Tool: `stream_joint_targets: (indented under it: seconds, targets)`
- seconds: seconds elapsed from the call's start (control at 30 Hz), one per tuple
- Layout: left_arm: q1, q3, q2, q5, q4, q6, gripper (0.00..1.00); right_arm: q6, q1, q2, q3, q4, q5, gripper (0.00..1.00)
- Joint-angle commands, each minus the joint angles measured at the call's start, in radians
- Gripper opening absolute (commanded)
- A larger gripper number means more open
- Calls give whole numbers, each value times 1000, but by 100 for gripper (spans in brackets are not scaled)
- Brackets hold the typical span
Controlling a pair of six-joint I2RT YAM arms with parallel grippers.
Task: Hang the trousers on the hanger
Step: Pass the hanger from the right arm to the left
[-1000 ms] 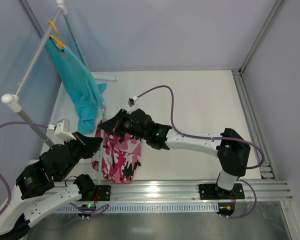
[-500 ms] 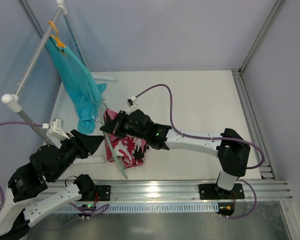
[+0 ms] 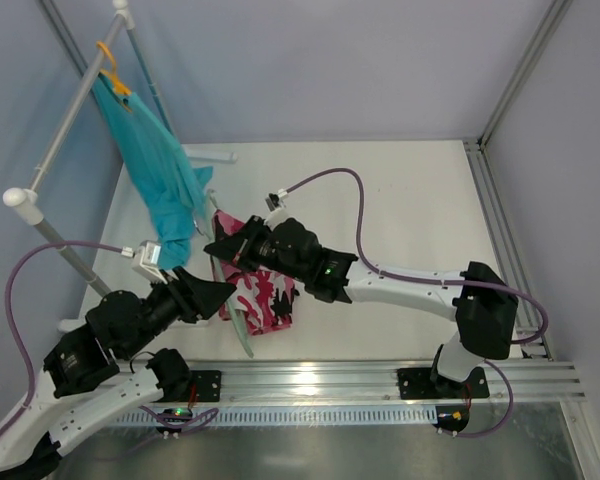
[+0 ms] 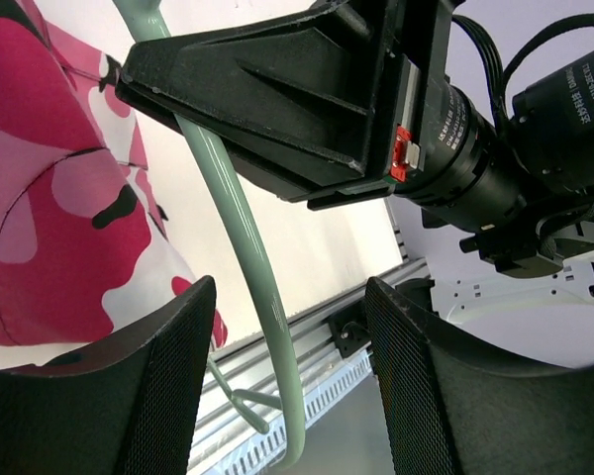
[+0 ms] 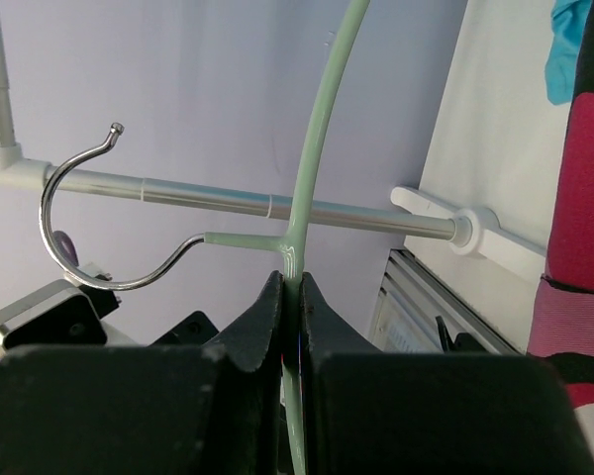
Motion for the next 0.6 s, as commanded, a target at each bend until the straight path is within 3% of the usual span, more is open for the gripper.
stream_joint_targets:
  seconds: [0.0,0.33,0.43,0.47,0.5,0.53,0.57]
  targets:
    - [1,-24,6,35,140,40,62,34,6,-108,-13,246,63,4]
    - [1,-67,61,69,363,78,60,83,7,-125,-52,306,46,4]
    - [1,-49,101,86,374,77,51,94,7,-130,-69,318,48,4]
    - [1,-46,106,90,375,78,47,94,7,-133,-73,324,46,4]
    - [1,-38,109,91,372,78,32,95,7,-135,-75,318,45,4]
    - [1,-35,110,86,369,75,26,91,7,-139,-73,310,45,4]
    - [1,-27,115,63,364,69,10,89,7,-144,-73,307,40,4]
